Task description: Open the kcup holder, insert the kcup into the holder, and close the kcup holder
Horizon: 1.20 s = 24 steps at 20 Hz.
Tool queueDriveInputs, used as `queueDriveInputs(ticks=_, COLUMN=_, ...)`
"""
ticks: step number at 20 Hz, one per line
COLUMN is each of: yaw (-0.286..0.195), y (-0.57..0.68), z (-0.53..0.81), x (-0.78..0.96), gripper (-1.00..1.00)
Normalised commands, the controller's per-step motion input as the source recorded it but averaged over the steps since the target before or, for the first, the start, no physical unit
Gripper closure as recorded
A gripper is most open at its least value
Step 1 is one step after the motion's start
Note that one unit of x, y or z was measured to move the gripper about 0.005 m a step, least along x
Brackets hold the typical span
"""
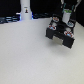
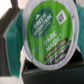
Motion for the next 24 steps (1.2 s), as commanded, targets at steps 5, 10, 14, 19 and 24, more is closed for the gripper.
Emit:
queueDriveInputs(ticks=5, yaw=0.046, y=-0.03, z=-0.30, x=-0.09, gripper=1.00)
queueDriveInputs(ticks=10, yaw=0.008, y=-0.03, z=-0.25, x=-0.03, gripper=1.00)
queueDriveInputs(ticks=14, yaw=0.000, y=-0.01, z=-0.16, x=0.06, gripper=1.00)
queueDriveInputs(ticks=19, yaw=0.001, y=-0.10, z=-0.05, x=-0.01, gripper=1.00)
queueDriveInputs(ticks=24, yaw=-0.008, y=-0.15, z=0.00, x=-0.01, gripper=1.00)
